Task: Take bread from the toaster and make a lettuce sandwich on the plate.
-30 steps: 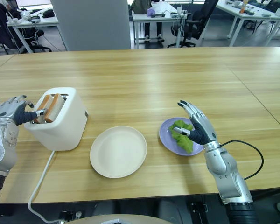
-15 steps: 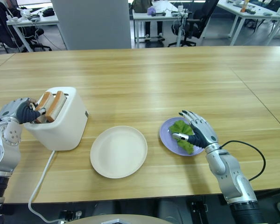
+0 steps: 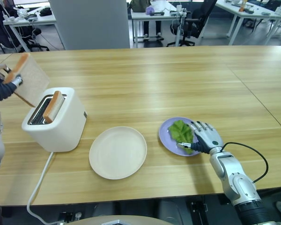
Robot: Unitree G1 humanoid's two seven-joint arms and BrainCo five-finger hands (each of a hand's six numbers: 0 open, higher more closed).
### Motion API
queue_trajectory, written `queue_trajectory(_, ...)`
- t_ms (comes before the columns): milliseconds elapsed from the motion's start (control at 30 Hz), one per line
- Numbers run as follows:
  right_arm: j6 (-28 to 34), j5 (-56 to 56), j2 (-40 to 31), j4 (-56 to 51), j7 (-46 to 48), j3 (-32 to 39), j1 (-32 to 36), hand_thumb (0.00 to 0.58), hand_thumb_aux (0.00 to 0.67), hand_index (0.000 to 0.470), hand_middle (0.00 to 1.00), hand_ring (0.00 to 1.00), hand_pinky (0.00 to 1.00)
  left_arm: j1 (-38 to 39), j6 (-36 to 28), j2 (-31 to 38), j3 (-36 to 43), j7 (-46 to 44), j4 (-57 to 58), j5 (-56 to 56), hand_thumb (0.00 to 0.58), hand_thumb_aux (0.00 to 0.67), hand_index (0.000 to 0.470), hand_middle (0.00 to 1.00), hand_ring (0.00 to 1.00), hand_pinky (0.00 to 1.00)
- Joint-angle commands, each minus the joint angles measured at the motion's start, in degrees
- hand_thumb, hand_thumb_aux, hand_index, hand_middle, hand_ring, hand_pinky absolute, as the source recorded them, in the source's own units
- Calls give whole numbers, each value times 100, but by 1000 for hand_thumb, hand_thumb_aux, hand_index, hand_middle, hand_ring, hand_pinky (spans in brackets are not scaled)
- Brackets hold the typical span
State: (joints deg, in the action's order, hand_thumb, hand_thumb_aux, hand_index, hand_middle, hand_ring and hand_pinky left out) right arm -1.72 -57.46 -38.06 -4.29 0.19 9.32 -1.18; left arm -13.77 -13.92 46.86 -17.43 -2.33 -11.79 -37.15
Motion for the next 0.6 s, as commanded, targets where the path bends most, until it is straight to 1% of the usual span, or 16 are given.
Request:
queue_trajectory(33,117,-265,-56,-431,-88,286,258,0,0,0,0,0,0,-254,240,-130,-169,-109,-822,483,580,670,460,1000,1000,1000)
queue_trajectory(167,155,-345,-40,-810,-126,527,552,0,0,0,0,0,0,-449,13,-667,103,-907,-1701,1612,580,670,460,1000,1000,1000)
queue_trajectory(300,220,-352,-31,-1004,-189,679,701,0,0,0,0,0,0,-292,-161,-921,550,-1597,-1953,2222,580,670,460,1000,1000,1000)
queue_trajectory(333,233,-347,-28,-1039,-207,710,733,355,252,173,0,0,0,-230,-203,-982,650,-1715,-1955,2342,580,670,460,1000,1000,1000)
queue_trajectory(367,245,-345,-24,-1066,-227,744,776,527,468,321,0,0,0,-129,-214,-1006,779,-1852,-1936,2416,580,670,460,1000,1000,1000)
queue_trajectory(400,253,-337,-23,-1080,-232,775,811,580,670,460,0,0,0,-33,-215,-1031,896,-1959,-1912,2463,580,670,460,1000,1000,1000)
queue_trajectory(500,260,-303,-30,-1117,-245,836,886,580,670,460,0,0,0,248,-178,-1038,1293,-2263,-1769,2520,580,670,460,1000,1000,1000)
queue_trajectory(600,262,-248,-46,-1138,-283,843,901,580,670,460,0,0,0,460,0,-1009,1741,-2479,-1469,2434,580,670,460,1000,1000,1000)
